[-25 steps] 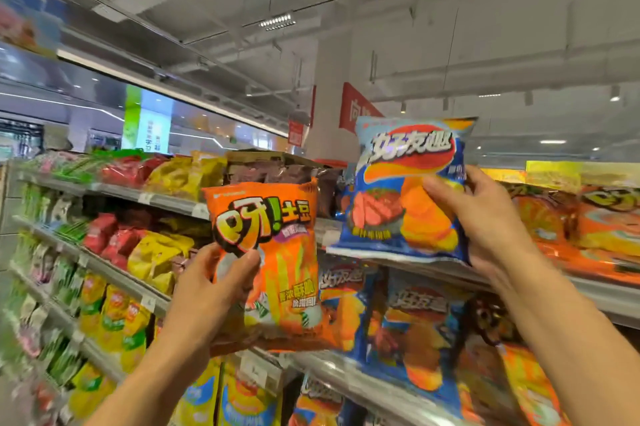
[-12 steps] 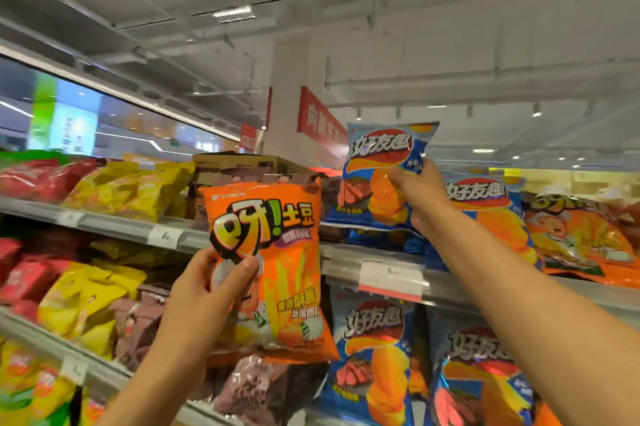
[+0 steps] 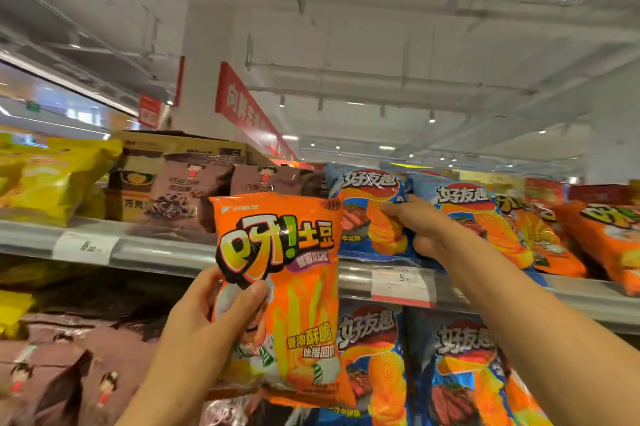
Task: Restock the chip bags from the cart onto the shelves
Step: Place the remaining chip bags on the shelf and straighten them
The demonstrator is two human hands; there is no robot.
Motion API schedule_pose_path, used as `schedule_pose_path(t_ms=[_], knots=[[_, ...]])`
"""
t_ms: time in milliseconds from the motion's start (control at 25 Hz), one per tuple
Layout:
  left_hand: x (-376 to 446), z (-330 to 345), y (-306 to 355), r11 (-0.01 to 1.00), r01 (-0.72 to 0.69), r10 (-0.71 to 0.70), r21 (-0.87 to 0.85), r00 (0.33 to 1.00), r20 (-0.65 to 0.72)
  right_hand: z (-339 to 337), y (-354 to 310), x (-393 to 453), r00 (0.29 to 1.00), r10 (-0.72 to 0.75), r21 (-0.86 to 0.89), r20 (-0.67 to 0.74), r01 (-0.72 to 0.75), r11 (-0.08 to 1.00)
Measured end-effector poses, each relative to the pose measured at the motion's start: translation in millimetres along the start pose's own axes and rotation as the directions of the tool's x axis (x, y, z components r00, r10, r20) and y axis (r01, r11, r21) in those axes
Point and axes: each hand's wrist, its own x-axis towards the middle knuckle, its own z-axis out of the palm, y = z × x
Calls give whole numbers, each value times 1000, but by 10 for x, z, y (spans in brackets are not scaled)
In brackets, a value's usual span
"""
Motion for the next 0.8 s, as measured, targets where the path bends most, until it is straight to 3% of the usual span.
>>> schedule_pose_path(t_ms=[200,360,520,800], knots=[[8,77,2,1000,1,-1,-7,998,64,64,40,-28,999,26,-90,-18,-28,996],[-59,169,50,999,18,-14,-39,995,97,107,42,-139,972,-202,-291,-120,160,943],[-177,430,178,998,-2,8,-61,995,102,-62,5,-383,896,-439,-490,-61,356,796],[-546,1591,473,995,-72,78,-64,994,82,-1135,43,-963,793,-607,-436,54,566,700]])
